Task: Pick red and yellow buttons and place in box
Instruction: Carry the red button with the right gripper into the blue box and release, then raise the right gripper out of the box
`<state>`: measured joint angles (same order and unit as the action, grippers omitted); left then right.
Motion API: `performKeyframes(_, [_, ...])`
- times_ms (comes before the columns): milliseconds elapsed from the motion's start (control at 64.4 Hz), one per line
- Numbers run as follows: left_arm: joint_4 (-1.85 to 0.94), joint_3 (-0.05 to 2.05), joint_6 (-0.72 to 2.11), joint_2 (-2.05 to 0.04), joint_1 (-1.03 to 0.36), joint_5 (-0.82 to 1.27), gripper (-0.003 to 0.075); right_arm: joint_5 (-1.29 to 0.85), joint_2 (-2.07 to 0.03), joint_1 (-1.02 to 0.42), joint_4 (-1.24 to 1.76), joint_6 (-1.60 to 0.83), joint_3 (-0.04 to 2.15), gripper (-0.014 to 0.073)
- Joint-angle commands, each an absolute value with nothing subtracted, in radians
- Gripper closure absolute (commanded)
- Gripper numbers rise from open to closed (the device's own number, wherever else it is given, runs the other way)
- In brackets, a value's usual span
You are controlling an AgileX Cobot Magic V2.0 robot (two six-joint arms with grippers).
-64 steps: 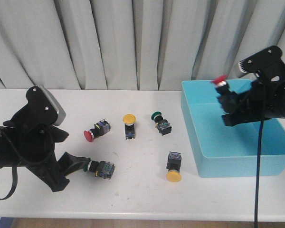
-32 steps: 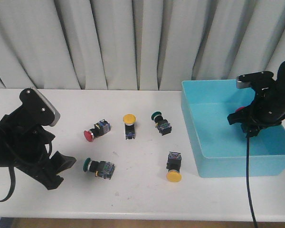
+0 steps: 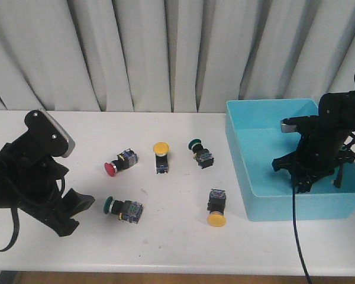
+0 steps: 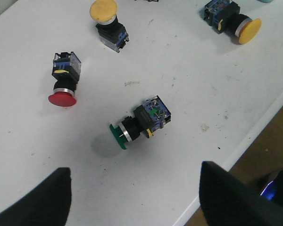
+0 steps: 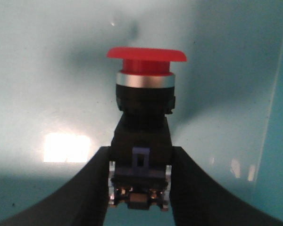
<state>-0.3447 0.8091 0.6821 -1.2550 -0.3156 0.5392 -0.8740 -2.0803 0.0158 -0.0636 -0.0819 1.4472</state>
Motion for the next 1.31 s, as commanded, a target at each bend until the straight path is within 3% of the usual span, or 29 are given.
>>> performKeyframes(0, [-0.362, 0.842, 0.672, -1.23, -0.319, 0.496, 0.0188, -0.863, -2.029, 0.019, -0.07, -0.07, 1.482, 0.0285])
performKeyframes(233, [-0.362, 0.842, 0.672, -1.23, -0.319, 0.496, 0.0188, -0.883, -2.015, 0.019, -0.07, -0.079, 1.484, 0.0186])
performKeyframes(497, [-0.362, 0.842, 0.682, -1.231, -0.319, 0.495, 0.0188, -0.939, -1.813, -0.01, 0.0, -0.116, 1.486, 0.0197])
performKeyframes(699, [-0.362, 0.842, 0.682, -1.232, -0.319, 0.495, 0.0188, -0.993, -1.604, -0.133, 0.04, -0.157, 1.469, 0.0218])
performKeyframes(1041, [-0.364, 0.842, 0.699, -1.233, -0.319, 0.495, 0.0188, -0.744, -1.237, -0.376, 0.035, -0.191, 1.083, 0.0228])
performKeyframes(1290, [-0.365, 0.87, 0.776, -1.273, -0.319, 0.484, 0.0188, -0.683, -1.118, -0.437, 0.047, -0.201, 0.938, 0.0228])
